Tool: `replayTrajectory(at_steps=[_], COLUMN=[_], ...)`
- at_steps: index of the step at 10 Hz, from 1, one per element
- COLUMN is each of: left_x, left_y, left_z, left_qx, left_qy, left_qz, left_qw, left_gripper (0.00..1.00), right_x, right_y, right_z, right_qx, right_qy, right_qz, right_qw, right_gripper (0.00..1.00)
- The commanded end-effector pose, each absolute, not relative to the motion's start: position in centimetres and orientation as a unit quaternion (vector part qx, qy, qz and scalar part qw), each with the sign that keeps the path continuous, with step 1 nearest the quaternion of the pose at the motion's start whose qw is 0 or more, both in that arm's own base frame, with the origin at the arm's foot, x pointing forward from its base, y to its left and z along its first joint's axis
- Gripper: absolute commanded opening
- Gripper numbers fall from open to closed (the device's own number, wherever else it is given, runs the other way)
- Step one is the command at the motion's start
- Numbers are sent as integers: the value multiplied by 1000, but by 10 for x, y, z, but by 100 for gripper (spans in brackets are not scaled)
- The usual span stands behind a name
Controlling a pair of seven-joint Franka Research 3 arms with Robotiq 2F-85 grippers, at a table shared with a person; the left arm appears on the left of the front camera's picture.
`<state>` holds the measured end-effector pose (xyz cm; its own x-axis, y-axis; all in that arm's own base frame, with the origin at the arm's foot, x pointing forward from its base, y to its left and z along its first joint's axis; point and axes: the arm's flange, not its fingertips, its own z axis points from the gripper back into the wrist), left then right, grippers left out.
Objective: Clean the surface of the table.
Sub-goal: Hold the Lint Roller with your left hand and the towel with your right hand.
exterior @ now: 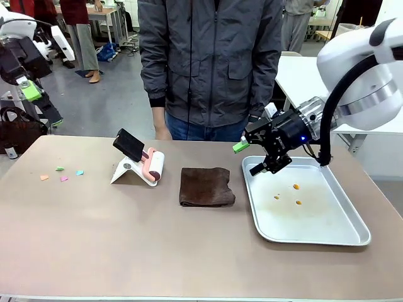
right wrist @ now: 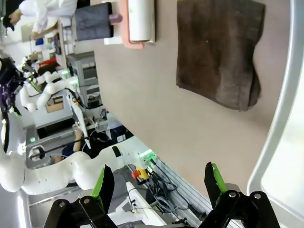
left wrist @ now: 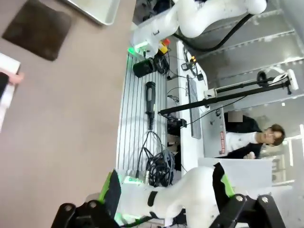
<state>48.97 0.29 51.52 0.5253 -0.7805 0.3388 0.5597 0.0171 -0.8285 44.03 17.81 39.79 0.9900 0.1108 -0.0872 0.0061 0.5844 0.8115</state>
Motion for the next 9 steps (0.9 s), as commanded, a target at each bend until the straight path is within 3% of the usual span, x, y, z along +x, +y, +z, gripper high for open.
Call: replayTrajectory(at_steps=[1,9], left_x=[495,495], left_y=[-10,-10], left_z=[505,505], left_qx=[-561,-561], left_qy=[111,111], left_qz=[-433,-433], left_qw=[697,697], left_gripper=[100,100], right_x=[432,432], right_y=[176,176], right_z=[403,403], right_qx=[451,451], right_qy=[57,57], right_qz=[30,30], right_qw=[890,890], right_gripper=[100,100])
